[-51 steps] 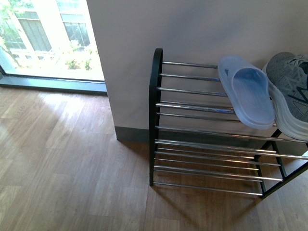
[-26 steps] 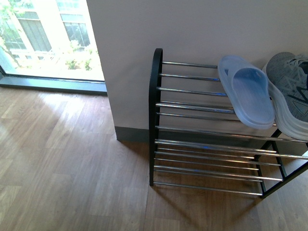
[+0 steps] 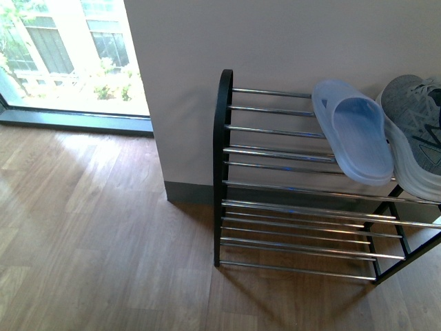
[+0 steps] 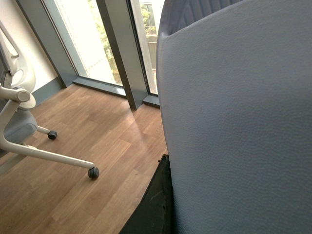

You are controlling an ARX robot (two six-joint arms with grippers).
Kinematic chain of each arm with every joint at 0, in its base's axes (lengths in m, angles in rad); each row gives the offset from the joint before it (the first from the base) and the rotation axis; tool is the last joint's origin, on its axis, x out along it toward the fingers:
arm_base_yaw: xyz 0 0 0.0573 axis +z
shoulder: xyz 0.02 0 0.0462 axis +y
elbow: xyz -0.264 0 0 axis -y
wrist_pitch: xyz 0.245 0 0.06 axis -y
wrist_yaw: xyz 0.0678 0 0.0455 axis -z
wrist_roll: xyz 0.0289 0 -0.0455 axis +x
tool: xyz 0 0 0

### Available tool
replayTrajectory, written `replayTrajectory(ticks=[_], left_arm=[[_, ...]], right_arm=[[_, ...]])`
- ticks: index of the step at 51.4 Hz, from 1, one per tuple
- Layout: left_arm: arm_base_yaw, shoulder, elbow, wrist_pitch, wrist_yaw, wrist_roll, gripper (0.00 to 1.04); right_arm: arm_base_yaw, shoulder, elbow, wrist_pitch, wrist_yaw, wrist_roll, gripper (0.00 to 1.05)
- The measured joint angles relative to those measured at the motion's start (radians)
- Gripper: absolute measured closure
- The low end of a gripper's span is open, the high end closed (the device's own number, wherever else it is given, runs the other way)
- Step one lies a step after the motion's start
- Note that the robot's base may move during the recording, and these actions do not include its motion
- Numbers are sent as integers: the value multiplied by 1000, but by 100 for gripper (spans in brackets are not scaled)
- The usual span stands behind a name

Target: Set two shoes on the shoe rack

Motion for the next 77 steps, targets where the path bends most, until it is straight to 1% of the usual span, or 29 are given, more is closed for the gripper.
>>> replayTrajectory(ticks=[1,4,5,7,16,30,33,38,42,45,50,77], left_arm=[[0,0,0,0,0,0,103],[0,0,0,0,0,0,103],[0,0,0,0,0,0,103],[0,0,0,0,0,0,103],[0,0,0,0,0,0,103],[0,0,0,0,0,0,103],[0,0,0,0,0,0,103],[0,0,0,0,0,0,103],[0,0,0,0,0,0,103],[0,0,0,0,0,0,103],[0,0,0,0,1,0,103],[0,0,0,0,0,0,103]], right_arm=[[11,-19,-24,2,12,5,85],[32,-55,-68,4,34,10,95],[41,-73,-86,4,45,12,100],[55,-98,-108,4,57,16,103],[113,-215,-201,-13,113,16,103],[175,-389,-293,-100,172,16,103],[216,-420,-304,-122,236,16,103],[258,-475,-320,-158,247,16,103],[261,-526,-333,-195,256,16,103],[262,-536,-358,-167,258,16,103],[262,-560,-365,-184,259,16,103],[263,-822,-366,-430,258,16,103]])
